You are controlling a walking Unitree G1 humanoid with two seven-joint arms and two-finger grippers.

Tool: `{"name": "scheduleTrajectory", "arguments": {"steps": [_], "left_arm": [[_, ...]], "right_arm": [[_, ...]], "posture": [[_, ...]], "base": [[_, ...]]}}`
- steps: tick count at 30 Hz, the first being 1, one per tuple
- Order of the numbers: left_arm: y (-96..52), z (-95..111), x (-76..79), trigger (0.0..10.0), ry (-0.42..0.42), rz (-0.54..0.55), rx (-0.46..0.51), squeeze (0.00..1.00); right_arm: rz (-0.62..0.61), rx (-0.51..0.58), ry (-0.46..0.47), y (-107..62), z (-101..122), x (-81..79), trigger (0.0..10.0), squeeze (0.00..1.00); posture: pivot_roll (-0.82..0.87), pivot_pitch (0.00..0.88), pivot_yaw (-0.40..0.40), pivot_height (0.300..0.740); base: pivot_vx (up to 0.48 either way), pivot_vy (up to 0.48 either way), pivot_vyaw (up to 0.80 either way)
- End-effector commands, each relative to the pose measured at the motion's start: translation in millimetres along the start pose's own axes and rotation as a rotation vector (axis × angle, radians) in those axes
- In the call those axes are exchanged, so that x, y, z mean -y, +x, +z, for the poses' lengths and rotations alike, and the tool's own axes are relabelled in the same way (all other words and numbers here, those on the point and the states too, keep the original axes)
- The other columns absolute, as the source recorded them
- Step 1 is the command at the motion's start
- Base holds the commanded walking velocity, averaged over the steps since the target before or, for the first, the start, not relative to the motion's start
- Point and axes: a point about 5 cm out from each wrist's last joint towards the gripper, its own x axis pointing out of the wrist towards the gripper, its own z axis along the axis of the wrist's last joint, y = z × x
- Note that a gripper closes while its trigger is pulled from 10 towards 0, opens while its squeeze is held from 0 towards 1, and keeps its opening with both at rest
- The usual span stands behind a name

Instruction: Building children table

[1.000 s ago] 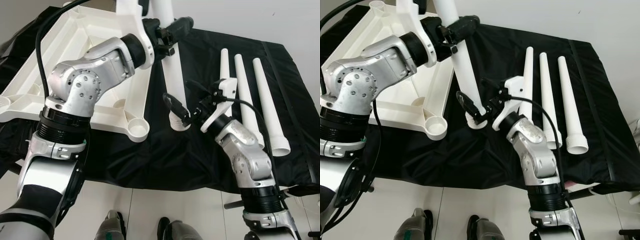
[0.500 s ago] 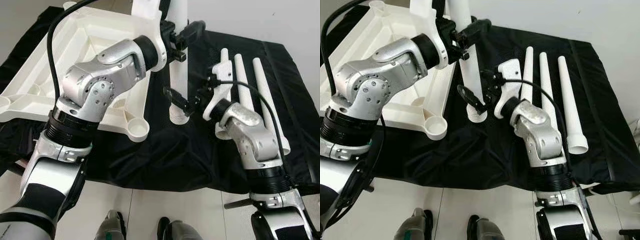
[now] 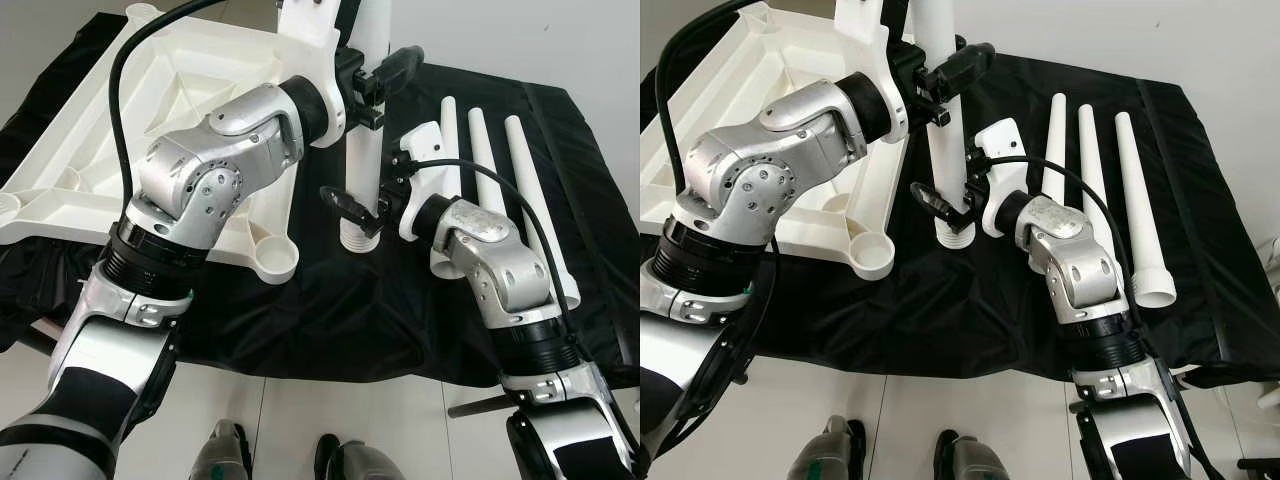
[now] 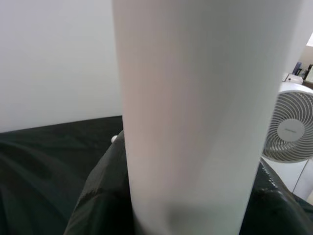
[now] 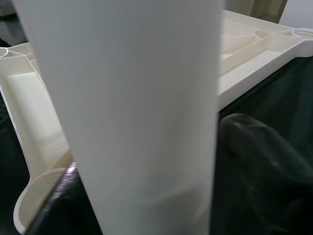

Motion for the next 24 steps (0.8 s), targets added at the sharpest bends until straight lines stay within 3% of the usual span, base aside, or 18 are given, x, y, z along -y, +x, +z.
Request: {"name": "scheduleTrajectory", "arguments": {"steps": [1,2,16,17,24], "left_arm": [[2.0,3,18.4,10.0,0.028,-0.279,0.012,0.00],[2.4,3,18.3,10.0,0.029,-0.281,0.012,0.00],[3.8,-2,16.4,10.0,0.036,-0.284,-0.001,0.00],[3.6,-3,15.7,10.0,0.015,-0.286,0.002,1.00],[1.6,-1,7.2,10.0,-0.061,-0.277,0.015,1.00]], "right_arm": [[0.010,-0.011,0.003,2.3,-1,-1.7,3.5,0.00],[0.005,-0.007,0.005,3.3,0,-1.3,0.0,0.00],[-0.029,0.020,0.008,7.9,6,3.0,0.0,0.00],[-0.046,0.019,0.013,8.3,6,4.1,10.0,0.00],[-0.135,0.032,0.060,9.1,3,8.9,10.0,0.00]], "posture": [[0.10,0.165,-0.094,0.740],[0.10,0.165,-0.095,0.740],[0.10,0.160,-0.093,0.740],[0.11,0.159,-0.092,0.740],[0.11,0.153,-0.083,0.740]], "base": [[0.000,0.000,0.00],[0.000,0.000,0.00],[0.000,0.000,0.00],[0.000,0.000,0.00],[0.000,0.000,0.00]]}}
